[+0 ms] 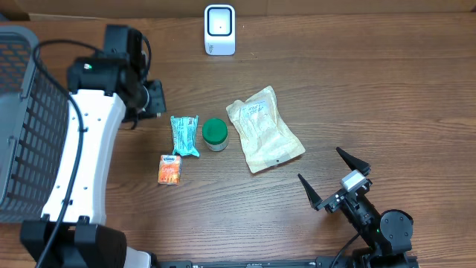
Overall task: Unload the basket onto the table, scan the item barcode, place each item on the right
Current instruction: 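Place the blue Kleenex pack on the table left of the wipes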
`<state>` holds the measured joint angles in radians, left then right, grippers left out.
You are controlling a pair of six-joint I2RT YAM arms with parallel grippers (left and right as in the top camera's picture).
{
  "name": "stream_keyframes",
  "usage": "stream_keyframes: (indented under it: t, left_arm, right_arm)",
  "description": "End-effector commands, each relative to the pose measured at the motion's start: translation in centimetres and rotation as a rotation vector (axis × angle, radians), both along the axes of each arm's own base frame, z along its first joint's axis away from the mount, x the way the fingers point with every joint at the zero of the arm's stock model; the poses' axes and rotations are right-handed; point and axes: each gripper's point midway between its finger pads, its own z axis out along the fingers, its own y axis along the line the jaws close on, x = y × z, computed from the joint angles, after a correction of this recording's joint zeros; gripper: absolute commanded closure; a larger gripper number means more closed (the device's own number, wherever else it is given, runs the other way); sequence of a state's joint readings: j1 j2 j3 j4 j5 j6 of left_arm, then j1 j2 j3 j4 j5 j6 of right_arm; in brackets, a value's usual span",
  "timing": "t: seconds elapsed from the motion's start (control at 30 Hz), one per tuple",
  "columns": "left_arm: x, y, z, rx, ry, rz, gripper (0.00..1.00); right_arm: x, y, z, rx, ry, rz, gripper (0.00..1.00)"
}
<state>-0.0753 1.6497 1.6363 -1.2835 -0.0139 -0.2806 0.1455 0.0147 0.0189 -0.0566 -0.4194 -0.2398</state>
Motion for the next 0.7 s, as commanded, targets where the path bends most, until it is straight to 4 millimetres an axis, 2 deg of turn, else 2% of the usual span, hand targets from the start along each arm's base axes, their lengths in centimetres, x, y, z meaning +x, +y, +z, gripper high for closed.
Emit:
stream_keyframes:
  t: [0.0,0.13,0.27,0.47,0.67]
  left_arm:
    - [-0.6,1.1,-4.1,0.050,0.052,0.040,0.96]
    - [0.3,2.2,-7.9,0.115,0.014,0.045,0.96]
    - [1.3,2.2,-10.4,0.118,-0.040,0.032,0.96]
    - [1.3,2.1,-12.8,0.113,-0.067,0.037,0.91]
    - [1.2,1.9,-13.6,0.103,-0.078,0.033,0.88]
  right_arm:
    - [-0.1,0.1,-0.2,0.004,0.000,0.008,0.00]
    - [-0.1,0.2,-0.2,0.004,0.000,0.008,0.00]
    - [-0.1,0.2,-0.2,0.004,0.000,0.008,0.00]
    - [-0.1,0.2,-0.2,0.004,0.000,0.008,0.00]
    - [-0.1,0.1,-0.2,0.004,0.000,0.008,0.00]
